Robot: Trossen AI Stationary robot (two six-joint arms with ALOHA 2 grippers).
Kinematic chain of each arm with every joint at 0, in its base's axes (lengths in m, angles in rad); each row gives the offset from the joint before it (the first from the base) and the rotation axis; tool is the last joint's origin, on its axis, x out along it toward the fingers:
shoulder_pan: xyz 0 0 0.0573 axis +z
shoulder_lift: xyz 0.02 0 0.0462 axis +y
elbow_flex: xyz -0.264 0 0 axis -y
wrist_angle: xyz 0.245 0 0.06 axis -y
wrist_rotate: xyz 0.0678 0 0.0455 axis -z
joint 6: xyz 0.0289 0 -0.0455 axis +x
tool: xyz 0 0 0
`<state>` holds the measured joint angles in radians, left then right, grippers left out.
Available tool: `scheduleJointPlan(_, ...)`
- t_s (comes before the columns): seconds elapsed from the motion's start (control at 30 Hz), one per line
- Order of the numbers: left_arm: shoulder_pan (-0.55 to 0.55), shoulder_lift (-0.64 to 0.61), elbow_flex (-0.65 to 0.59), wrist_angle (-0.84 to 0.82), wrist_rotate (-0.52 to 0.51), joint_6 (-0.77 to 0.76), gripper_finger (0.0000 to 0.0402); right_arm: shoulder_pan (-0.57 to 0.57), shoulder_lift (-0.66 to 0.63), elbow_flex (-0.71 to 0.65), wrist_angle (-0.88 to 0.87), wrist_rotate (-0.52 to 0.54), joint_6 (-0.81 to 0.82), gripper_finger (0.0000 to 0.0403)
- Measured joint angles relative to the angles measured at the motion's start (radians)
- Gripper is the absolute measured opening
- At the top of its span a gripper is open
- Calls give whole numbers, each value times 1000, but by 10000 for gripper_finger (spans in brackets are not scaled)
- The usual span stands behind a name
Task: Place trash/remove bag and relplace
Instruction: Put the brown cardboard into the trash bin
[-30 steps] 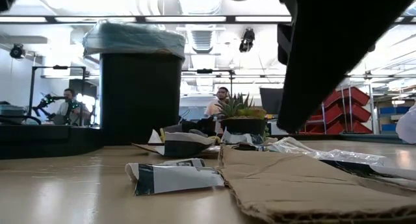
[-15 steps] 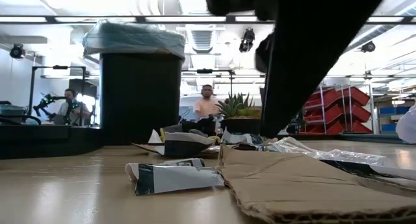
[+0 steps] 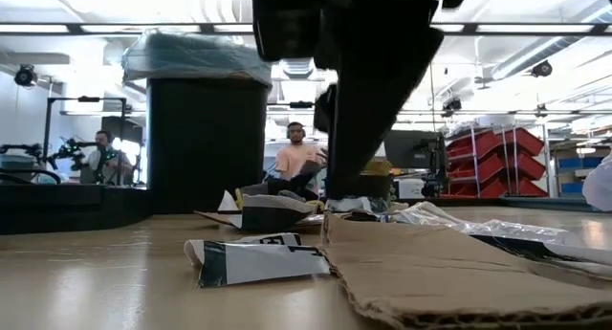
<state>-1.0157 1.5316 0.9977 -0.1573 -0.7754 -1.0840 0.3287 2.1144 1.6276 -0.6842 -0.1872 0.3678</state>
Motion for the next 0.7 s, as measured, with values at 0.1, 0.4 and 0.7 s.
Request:
scheduleJointPlan(0.1, 0, 2, 0, 1, 0, -12, 117, -27, 14, 0, -5, -50, -44, 191)
scheduleJointPlan(0.4, 2, 0, 0, 7, -2, -18, 99, -41, 45, -6, -14, -58, -81, 177)
scheduleJointPlan(0.7, 11, -1, 0, 8, -18, -18, 100, -36, 50, -7, 57, -52, -39, 140)
